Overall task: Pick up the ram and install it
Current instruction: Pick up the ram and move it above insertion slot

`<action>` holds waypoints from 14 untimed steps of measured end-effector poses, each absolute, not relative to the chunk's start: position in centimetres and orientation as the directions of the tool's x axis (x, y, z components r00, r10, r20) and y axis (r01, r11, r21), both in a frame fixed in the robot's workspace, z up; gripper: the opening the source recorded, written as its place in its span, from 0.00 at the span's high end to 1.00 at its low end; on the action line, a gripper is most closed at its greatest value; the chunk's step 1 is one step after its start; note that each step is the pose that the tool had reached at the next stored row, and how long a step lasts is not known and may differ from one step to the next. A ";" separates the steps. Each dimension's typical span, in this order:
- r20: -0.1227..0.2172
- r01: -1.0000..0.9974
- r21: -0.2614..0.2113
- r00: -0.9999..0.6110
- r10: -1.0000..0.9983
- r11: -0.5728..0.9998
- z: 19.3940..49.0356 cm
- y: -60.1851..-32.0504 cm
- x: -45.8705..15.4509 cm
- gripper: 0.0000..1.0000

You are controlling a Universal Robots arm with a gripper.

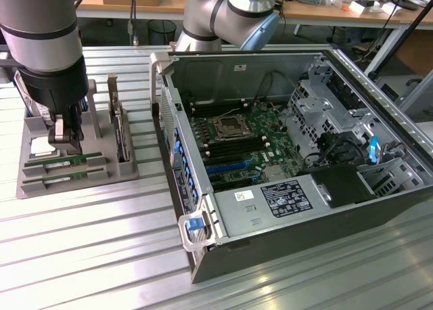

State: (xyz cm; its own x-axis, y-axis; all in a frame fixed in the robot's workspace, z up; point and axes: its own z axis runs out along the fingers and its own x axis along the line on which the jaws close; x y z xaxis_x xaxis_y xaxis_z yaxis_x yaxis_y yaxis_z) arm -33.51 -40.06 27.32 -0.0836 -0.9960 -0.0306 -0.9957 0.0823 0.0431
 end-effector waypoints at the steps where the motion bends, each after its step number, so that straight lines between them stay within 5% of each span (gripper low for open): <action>1: -0.031 -0.996 0.043 -0.084 -0.996 0.082 27.3 -40.1 -33.5 0.64; 14: -0.041 -0.996 0.044 -0.084 -0.996 0.082 26.2 -40.4 -33.6 0.64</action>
State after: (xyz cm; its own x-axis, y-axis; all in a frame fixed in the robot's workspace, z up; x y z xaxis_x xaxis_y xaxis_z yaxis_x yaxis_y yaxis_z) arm -33.59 -40.43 26.17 -0.0835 -0.9957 -0.0409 -0.9957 0.0817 0.0440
